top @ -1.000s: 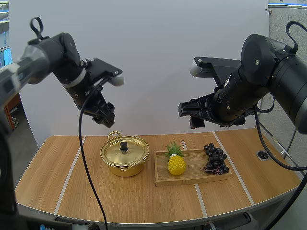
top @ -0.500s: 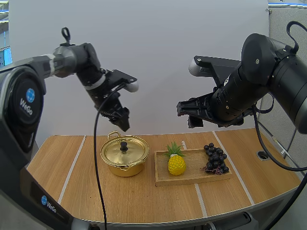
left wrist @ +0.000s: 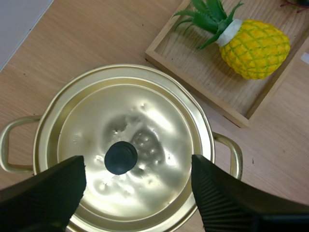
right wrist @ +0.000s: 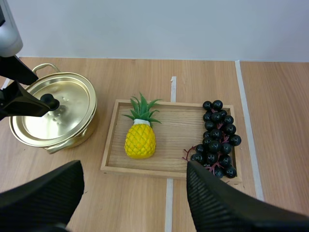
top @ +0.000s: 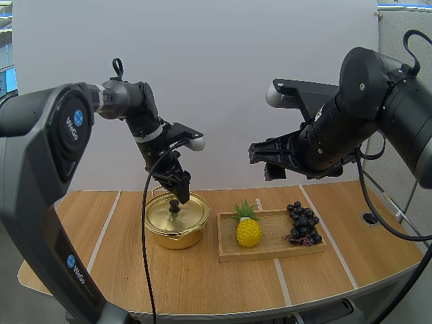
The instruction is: Open the pot, put the grape inside, and close it
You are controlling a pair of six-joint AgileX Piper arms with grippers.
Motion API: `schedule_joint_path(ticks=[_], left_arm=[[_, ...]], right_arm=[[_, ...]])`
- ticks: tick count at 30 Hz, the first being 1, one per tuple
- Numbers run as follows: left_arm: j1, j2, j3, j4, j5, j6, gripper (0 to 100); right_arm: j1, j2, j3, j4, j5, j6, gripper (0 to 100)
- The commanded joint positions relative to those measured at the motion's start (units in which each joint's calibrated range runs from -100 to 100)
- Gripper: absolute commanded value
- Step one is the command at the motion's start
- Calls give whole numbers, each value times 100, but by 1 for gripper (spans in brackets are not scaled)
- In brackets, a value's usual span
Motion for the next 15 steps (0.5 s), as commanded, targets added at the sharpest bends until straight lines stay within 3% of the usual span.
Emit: schedule_joint_path(ticks=[1,15], left_arm=[[-24,127,-48,-19,-83,-87,100],[-24,576,-48,67,-500,-92,100]], right_arm=[[3,-16,-55,20,10,0,100],[3,-16,-55,19,10,0,100]])
